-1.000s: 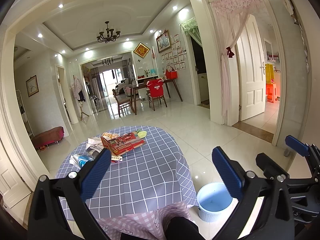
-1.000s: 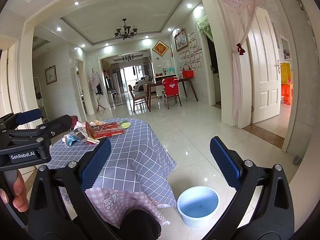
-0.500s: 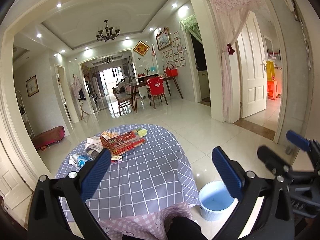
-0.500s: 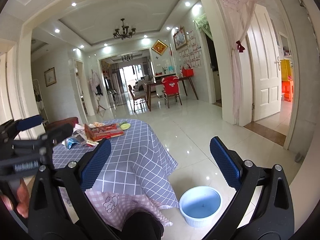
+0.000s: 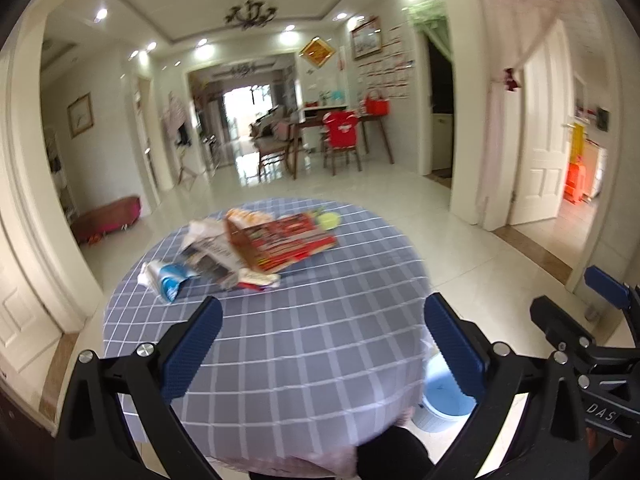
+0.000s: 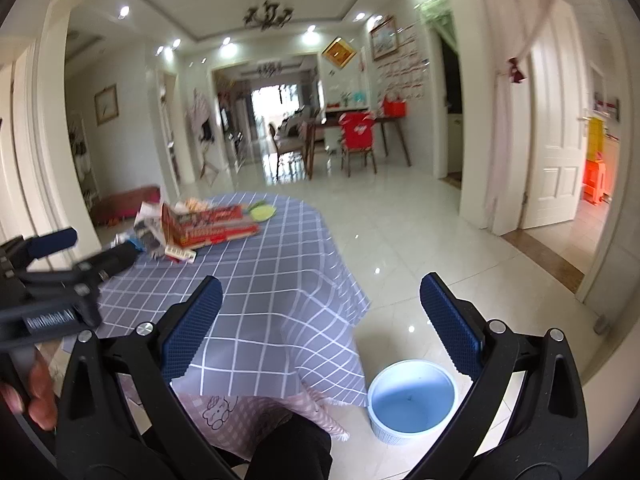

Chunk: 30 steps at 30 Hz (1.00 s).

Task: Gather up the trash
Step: 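Grasp the red snack box with the right tool while the left tool reaches the newspaper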

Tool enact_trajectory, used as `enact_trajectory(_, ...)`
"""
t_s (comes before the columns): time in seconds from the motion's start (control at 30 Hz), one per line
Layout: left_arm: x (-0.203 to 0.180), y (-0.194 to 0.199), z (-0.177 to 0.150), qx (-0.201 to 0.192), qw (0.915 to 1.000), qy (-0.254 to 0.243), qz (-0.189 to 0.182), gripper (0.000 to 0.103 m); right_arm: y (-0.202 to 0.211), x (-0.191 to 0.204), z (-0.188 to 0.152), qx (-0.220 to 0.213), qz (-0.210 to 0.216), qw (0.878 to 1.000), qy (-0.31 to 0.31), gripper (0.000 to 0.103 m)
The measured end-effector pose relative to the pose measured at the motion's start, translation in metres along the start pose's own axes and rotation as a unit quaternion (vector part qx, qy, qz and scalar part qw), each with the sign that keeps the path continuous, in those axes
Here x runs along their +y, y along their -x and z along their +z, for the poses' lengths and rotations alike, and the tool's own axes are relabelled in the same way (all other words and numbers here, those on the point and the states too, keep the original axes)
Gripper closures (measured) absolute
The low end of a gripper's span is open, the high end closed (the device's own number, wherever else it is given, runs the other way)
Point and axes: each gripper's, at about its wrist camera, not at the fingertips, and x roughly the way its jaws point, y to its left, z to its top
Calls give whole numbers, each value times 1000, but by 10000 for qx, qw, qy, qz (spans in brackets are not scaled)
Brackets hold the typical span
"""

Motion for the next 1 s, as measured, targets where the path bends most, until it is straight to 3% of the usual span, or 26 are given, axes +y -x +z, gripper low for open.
enact_trajectory(0.23,78,-58,28,335,9972,638,-174,4,-84,53,17,421,515,9976,188,6)
enact_trajectory(0.4,134,-94,31,505,9919,1144,-200,4,-148,103,30,741,990,9915,415,6)
enact_trajectory(0.57,167,-134,37,723,9868,1420,-286,4,-200,160,43,942,1259,9844,793,6)
enact_trajectory(0.8,183,-172,45,913,9845,1457,-348,4,-253,211,51,1158,1366,9752,1298,6)
enact_trajectory(0.83,184,-178,46,947,9841,1457,-363,4,-260,214,51,1230,1361,9735,1368,11)
enact_trajectory(0.87,184,-182,48,965,9839,1452,-391,5,-268,216,49,1333,1374,9716,1388,31)
enact_trajectory(0.9,183,-187,50,970,9840,1436,-414,5,-272,215,48,1400,1397,9707,1364,43)
enact_trajectory(0.93,183,-192,52,988,9839,1428,-412,5,-276,214,47,1478,1482,9692,1298,65)
enact_trajectory(1.0,180,-203,57,1018,9839,1399,-450,5,-283,212,45,1582,1489,9678,1270,69)
